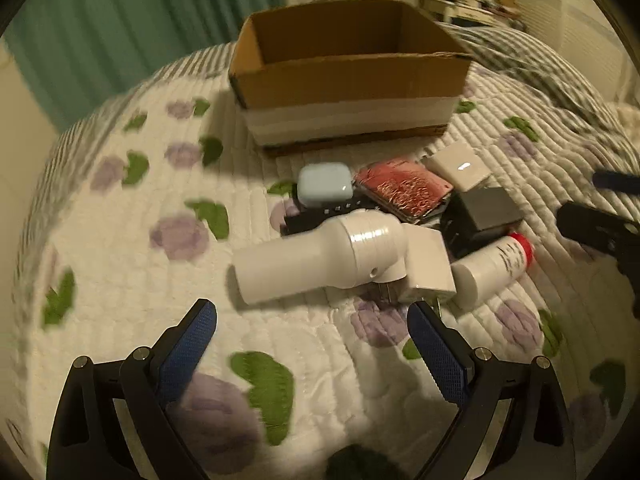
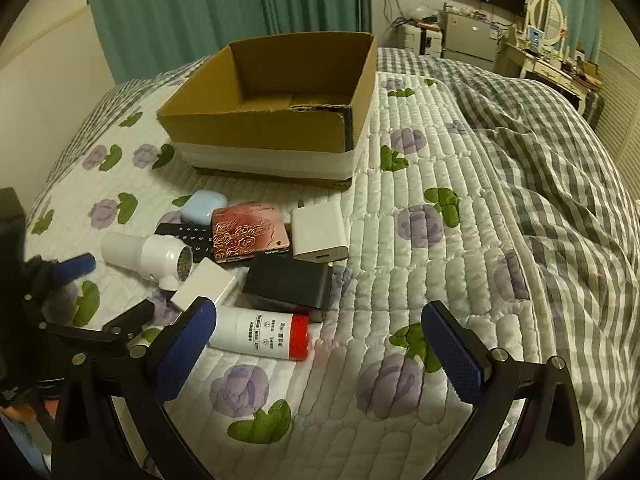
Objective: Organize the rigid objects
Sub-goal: 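Lower both tools toward the pile of items in front of the box, then grasp the white hair dryer with left tool while right tool grasps the black charger, then carry the hair dryer into the box with left tool while right tool drops the charger in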
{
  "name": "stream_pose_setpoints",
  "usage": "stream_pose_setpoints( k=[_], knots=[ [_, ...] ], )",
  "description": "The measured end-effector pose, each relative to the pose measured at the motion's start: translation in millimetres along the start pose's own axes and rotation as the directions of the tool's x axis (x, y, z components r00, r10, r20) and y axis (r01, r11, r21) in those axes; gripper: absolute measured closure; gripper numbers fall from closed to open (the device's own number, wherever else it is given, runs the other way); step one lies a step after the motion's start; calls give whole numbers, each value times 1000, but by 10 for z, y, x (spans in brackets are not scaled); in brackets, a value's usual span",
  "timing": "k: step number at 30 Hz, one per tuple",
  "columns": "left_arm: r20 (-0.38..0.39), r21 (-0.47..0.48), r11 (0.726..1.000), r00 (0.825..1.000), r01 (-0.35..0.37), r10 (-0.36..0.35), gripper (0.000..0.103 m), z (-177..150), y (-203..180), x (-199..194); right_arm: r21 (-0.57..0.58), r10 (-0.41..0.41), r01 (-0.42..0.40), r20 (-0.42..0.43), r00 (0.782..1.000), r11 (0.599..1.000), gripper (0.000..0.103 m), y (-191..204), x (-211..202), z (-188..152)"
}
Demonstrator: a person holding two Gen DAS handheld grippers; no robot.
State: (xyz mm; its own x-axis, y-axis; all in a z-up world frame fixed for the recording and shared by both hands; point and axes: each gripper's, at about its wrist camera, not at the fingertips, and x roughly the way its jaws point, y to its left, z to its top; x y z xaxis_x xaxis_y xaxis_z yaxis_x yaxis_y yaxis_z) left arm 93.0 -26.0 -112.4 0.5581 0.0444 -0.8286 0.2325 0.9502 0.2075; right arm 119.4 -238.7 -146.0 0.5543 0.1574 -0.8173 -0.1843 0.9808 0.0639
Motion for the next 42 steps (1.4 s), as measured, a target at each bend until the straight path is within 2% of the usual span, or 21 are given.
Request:
stream_pose_setpoints(
  k=[4,7,9,14,18,19,20,21,22,23,25,31,37,42],
  knots=[
    [34,145,989,999,-18,14,5,111,2,-66,-130,-15,14,-8,1000,991,0,146,-80,59],
    [21,220,975,1000,-15,11,5,163,17,22,-173,2,-14,-66,998,985,0,229,22,45],
    [5,254,967,1000,16,-18,5,199,31,109,-143,4,-22,-120,993,990,0,237,171,32],
    [-38,277,957,996,88,-81,7,318,61,344,-31,-22,17,-160,987,999,0,214,519,92],
    [-110,258,944,977,204,-181,7,343,50,542,19,-36,41,-211,977,999,8,171,804,156],
    [-120,252,942,973,222,-197,7,341,43,559,34,-30,39,-222,975,999,11,151,867,163],
    [-131,248,938,968,240,-213,8,338,34,573,44,-14,25,-226,974,999,18,143,908,166],
    [-140,249,932,962,262,-232,17,327,20,584,54,7,5,-229,973,999,27,138,937,165],
    [-149,257,932,963,256,-224,32,311,-1,597,58,30,-17,-225,974,998,32,145,944,162],
    [-165,266,937,968,228,-189,40,287,-20,636,45,24,-15,-216,976,999,33,167,930,156],
    [-185,253,936,962,243,-200,56,273,-14,656,26,14,-9,-198,980,1000,34,192,899,142],
    [-137,187,944,959,272,-249,69,273,19,397,34,6,-1,-148,989,999,34,140,681,90],
    [-28,109,962,969,248,-247,71,249,-16,16,4,-3,3,-84,996,1000,34,134,332,135],
    [55,51,962,961,269,-271,71,311,-20,-272,-11,-23,23,-29,999,1000,35,163,-6,151]
  ],
)
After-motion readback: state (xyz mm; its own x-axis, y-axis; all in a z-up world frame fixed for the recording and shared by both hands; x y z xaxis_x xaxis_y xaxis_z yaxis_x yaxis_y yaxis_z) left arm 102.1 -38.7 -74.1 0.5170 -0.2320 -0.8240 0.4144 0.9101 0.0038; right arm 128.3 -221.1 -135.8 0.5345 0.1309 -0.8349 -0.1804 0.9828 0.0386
